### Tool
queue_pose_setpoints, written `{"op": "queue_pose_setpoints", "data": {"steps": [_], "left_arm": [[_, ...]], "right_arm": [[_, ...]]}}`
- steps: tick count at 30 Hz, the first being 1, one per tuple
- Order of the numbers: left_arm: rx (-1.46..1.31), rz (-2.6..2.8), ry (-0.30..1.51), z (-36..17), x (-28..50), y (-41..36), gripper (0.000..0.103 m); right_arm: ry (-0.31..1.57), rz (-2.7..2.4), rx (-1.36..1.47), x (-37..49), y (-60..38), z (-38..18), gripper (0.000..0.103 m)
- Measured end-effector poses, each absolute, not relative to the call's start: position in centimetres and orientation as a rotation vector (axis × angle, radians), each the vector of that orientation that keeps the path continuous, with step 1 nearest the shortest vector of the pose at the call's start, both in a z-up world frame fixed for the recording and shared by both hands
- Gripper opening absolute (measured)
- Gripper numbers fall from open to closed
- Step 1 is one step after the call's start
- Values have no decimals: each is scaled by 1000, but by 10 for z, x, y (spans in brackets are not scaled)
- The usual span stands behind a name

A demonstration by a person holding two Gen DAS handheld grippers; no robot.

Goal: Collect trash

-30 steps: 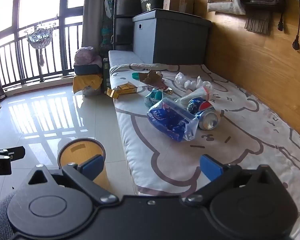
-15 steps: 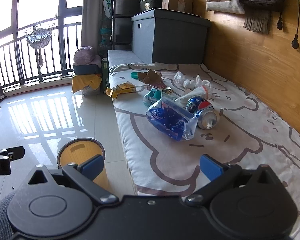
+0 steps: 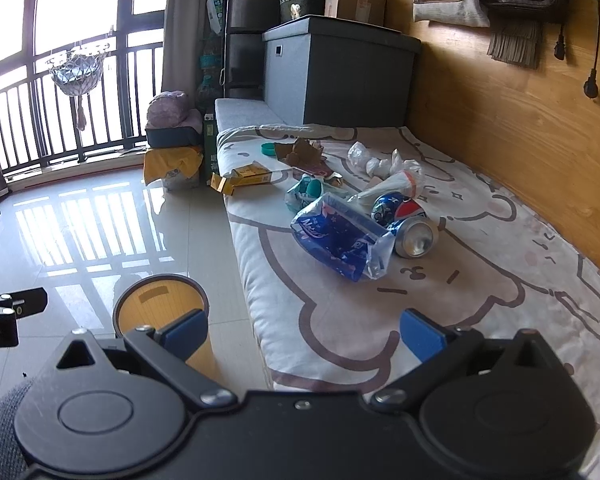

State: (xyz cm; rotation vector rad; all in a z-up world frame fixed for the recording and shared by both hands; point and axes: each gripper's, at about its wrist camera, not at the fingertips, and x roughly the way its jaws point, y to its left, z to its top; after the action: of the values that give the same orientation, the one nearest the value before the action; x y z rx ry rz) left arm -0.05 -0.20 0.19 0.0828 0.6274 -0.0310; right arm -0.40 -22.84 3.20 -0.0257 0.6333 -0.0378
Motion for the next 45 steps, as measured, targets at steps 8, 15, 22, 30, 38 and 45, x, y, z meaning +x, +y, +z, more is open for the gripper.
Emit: {"op": "queue_pose_setpoints", "data": {"steps": [8, 15, 22, 30, 38, 45], "left_arm": [[83, -31, 626, 2, -1, -2, 103], [83, -31, 625, 2, -1, -2, 103], [82, -31, 625, 2, -1, -2, 103], [83, -31, 624, 2, -1, -2, 103], [84, -33, 624, 3, 0, -4, 103], [83, -33, 624, 3, 0, -4, 103]], "right_arm": [[634, -38, -27, -4, -228, 33, 103], [635, -37, -28, -3, -229, 31, 103], [636, -38, -29, -3, -228, 31, 103], [637, -38, -29, -3, -228, 31, 103], [638, -38, -28, -3, -228, 33, 103], [640, -38, -30, -4, -227, 25, 103]]}}
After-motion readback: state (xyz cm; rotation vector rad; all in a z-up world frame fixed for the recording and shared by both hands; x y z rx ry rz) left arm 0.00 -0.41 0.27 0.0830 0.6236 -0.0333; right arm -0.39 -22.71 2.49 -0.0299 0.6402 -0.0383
